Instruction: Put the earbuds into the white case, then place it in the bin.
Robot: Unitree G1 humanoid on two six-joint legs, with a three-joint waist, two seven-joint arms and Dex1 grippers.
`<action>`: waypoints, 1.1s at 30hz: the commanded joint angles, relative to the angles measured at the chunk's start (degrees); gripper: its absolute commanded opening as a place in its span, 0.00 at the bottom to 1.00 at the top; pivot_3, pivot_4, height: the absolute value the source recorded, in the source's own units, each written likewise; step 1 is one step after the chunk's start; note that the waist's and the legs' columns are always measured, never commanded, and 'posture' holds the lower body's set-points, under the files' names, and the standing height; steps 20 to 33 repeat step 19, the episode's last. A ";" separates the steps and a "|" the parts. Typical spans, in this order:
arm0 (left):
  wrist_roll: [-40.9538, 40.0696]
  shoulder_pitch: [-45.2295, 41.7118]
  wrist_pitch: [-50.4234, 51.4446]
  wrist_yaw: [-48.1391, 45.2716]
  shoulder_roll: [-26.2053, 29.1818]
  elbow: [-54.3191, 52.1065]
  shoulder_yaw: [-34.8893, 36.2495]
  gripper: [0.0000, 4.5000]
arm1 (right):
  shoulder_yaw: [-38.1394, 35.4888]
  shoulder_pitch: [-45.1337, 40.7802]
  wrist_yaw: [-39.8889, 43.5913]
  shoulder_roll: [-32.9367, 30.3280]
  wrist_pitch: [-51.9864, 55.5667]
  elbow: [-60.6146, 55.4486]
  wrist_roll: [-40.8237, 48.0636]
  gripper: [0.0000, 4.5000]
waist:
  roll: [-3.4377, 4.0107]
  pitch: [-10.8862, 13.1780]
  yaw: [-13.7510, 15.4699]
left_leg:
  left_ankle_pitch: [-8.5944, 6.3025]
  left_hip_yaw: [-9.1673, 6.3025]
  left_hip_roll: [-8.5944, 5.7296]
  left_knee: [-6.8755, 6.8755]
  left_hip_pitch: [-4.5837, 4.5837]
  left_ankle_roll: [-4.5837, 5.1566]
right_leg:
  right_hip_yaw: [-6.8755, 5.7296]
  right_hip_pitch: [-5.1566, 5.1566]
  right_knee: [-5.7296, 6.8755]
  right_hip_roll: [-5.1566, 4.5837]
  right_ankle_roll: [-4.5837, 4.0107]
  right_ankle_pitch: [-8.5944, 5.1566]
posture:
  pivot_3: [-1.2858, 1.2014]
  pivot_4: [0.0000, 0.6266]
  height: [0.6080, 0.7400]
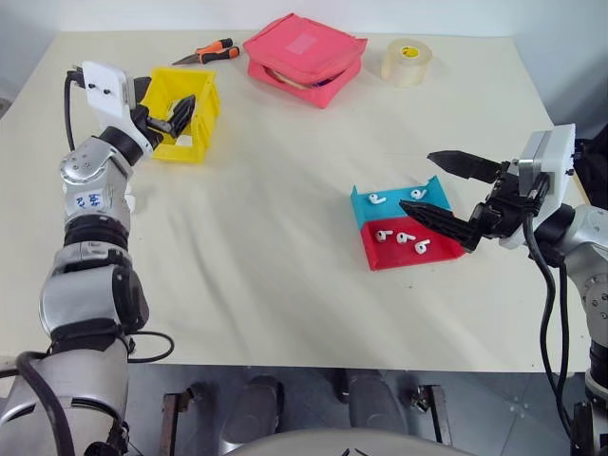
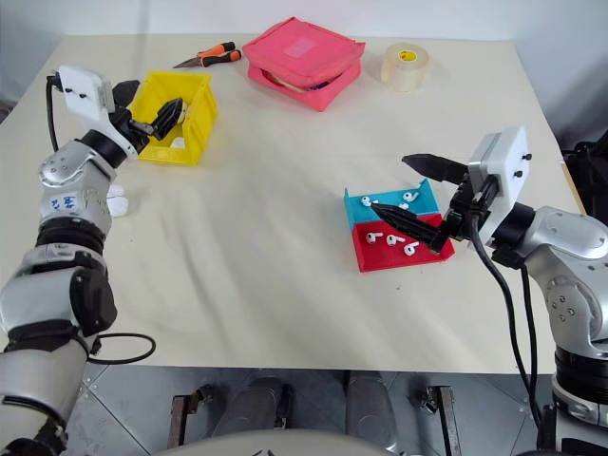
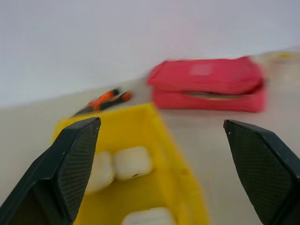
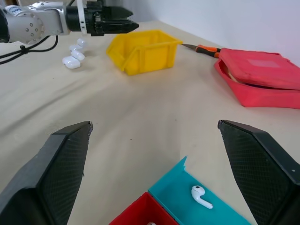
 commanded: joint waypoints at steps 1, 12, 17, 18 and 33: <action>-7.39 6.71 10.41 -6.88 1.53 -16.37 1.14 1.00 | -0.37 0.90 4.19 -2.12 -3.31 0.85 -1.37 1.00 | 0.00 0.00 0.04 | 0.01 -0.03 0.03 0.02 0.00 0.05 | -0.01 0.02 0.00 -0.09 0.00 0.00 | 0.52 0.24 1.00; -16.40 27.04 23.34 -23.51 12.03 -35.28 3.11 1.00 | -0.88 10.17 17.42 -8.60 -8.91 5.07 -5.30 1.00 | 0.00 0.00 0.33 | 0.01 -0.08 0.01 0.03 0.11 0.16 | -0.07 0.19 -0.02 -0.19 0.03 0.02 | 0.52 0.24 1.00; -17.09 28.89 24.34 -24.70 14.05 -36.28 4.49 1.00 | -2.38 10.71 17.72 -8.95 -8.98 6.11 -5.43 1.00 | 0.00 0.00 0.44 | -0.01 -0.08 0.02 0.00 0.15 0.19 | -0.07 0.22 -0.05 -0.19 0.03 0.02 | 0.52 0.24 1.00; -17.44 29.20 23.79 -25.70 14.15 -36.58 4.74 1.00 | -2.46 10.79 17.62 -8.83 -8.93 6.09 -5.42 1.00 | 0.00 0.00 0.44 | -0.03 -0.07 0.01 0.00 0.15 0.21 | -0.06 0.23 -0.07 -0.21 0.03 0.02 | 0.52 0.24 1.00; -17.69 29.40 23.37 -26.48 14.22 -36.72 4.93 1.00 | -2.49 10.84 17.53 -8.71 -8.86 6.04 -5.45 1.00 | 0.00 0.00 0.44 | -0.03 -0.07 0.00 0.00 0.15 0.23 | -0.06 0.23 -0.07 -0.22 0.03 0.02 | 0.52 0.24 1.00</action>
